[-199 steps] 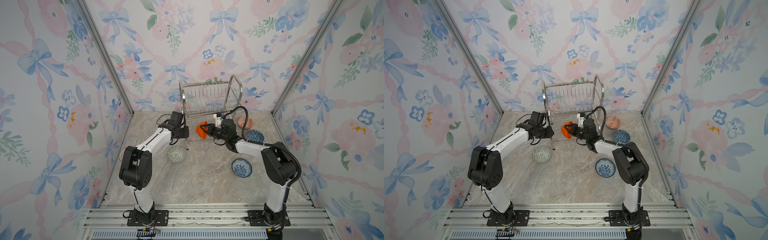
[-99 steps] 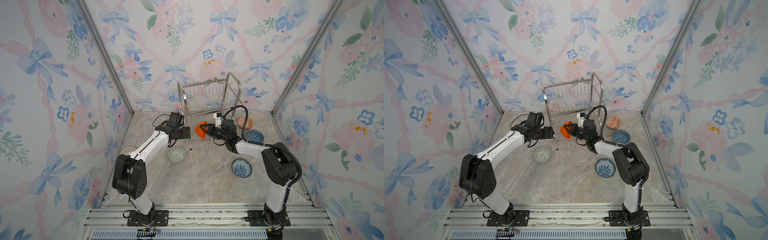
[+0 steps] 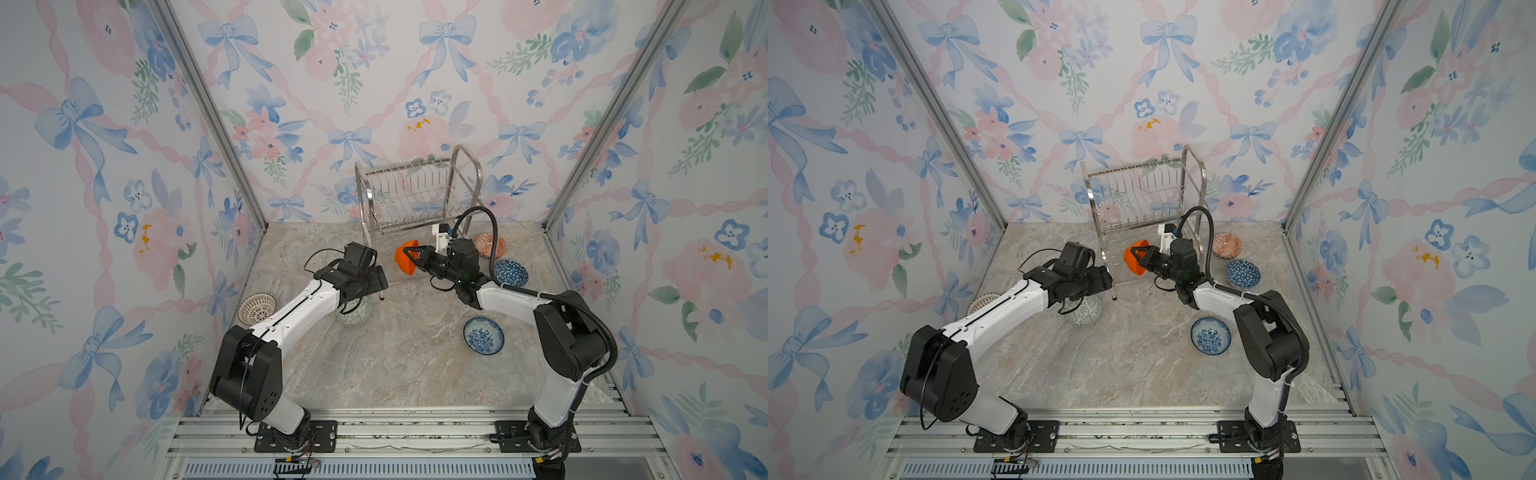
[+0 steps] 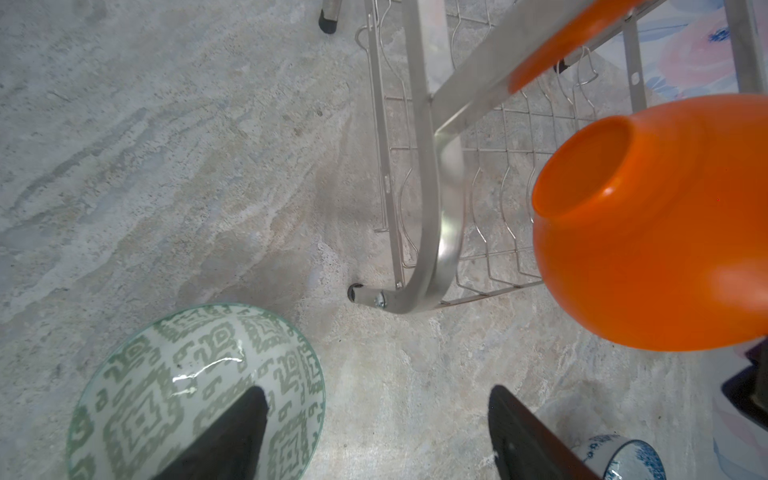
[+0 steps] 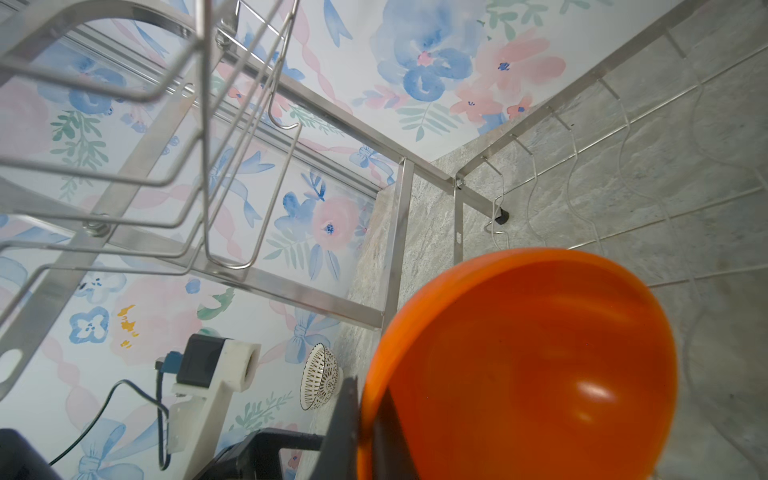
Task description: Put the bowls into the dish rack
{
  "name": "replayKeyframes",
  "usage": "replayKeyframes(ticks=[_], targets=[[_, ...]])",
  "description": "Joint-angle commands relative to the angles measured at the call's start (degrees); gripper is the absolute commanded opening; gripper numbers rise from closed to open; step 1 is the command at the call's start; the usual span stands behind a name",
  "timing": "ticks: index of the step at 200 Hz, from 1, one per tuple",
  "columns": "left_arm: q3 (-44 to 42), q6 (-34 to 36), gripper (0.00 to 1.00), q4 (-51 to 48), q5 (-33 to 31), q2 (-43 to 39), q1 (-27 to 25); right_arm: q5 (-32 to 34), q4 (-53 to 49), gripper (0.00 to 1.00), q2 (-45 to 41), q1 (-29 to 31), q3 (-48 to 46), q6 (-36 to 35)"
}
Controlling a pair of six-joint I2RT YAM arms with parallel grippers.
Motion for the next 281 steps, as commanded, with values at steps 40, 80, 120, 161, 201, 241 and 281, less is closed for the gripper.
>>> replayKeyframes(ticks=[40,80,120,161,201,241,281], targets=[[5.67,-6.23,0.71,1.78,-6.58,7.66,-2.77,0.61,-0.25,0.0,-5.5,-1.69,-2.47,-1.89],[7.9,-6.22,0.52,1.79,-8.4,10.32,-2.77,0.74,-1.1,0.0,-7.66,-2.76,-3.91,-2.47],[9.56,-2.18,0.25,1.69,-7.93,13.13,-2.21,0.94,-2.09,0.0,-9.62,-4.15,-4.9,-2.68],[8.66,4.04,0.16,1.63,-6.07,12.9,-0.84,1.53,-4.77,0.0,-11.67,-5.31,-5.88,-3.3],[9.16,14.67,0.13,1.54,-4.29,12.9,-0.25,1.53,-4.69,0.0,-12.29,-5.63,-6.97,-2.71],[10.7,23.71,0.06,1.58,-2.35,13.83,0.0,-0.09,-0.65,0.0,-12.46,-5.38,-8.84,-0.64],[11.77,26.19,0.04,1.55,0.78,14.88,1.25,-1.91,3.25,0.0,-13.32,-3.99,-11.72,-1.45]])
